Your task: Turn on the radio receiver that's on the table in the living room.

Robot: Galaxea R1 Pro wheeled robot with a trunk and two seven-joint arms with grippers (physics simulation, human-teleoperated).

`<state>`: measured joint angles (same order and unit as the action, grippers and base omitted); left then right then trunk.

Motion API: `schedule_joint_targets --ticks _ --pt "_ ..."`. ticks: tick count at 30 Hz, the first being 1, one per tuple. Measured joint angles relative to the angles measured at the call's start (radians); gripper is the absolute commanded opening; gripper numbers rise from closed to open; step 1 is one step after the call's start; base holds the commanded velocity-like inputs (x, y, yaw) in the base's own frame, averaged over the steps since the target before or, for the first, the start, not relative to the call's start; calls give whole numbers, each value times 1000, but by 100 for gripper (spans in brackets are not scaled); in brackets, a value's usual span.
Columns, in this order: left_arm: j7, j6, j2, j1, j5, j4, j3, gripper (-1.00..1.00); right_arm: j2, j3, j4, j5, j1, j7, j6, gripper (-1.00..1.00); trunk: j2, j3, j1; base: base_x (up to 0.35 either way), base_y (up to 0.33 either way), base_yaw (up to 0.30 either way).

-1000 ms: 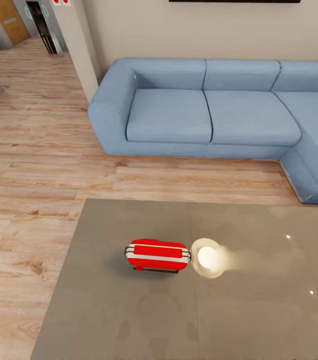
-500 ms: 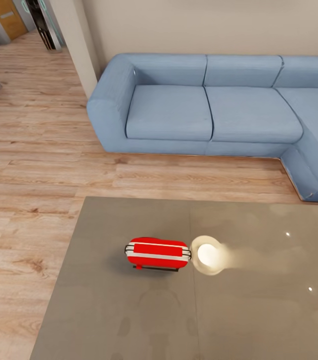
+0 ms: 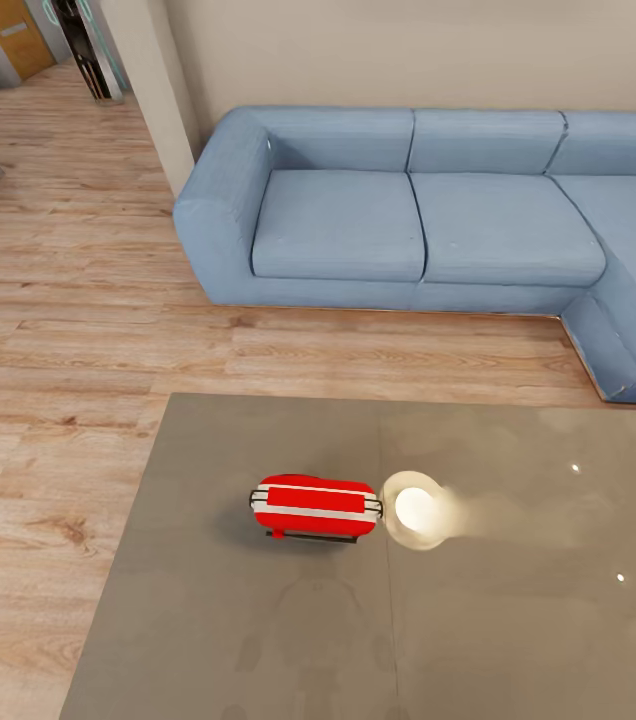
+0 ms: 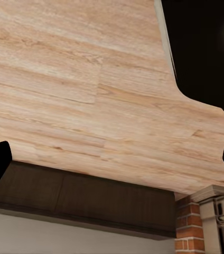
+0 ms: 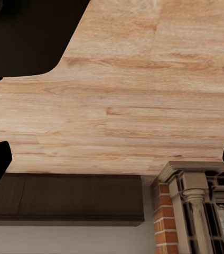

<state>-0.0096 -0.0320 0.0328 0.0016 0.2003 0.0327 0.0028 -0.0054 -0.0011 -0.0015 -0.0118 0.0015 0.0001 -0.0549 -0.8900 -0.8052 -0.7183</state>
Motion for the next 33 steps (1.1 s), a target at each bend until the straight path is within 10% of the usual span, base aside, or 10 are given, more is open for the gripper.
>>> schedule_joint_targets --ticks 16,29,33 --pt "-15 5 24 0 -3 53 -5 100 -9 -1 -77 -2 1 12 12 100 0 0 0 0 0 0" --pt "-85 535 37 -1 -5 1126 -5 100 -22 -4 -1109 -2 -28 18 604 100 0 0 0 0 0 0" --pt "-182 569 56 -2 -6 1311 -4 100 -21 -1 -1211 1 -91 19 644 100 0 0 0 0 0 0"
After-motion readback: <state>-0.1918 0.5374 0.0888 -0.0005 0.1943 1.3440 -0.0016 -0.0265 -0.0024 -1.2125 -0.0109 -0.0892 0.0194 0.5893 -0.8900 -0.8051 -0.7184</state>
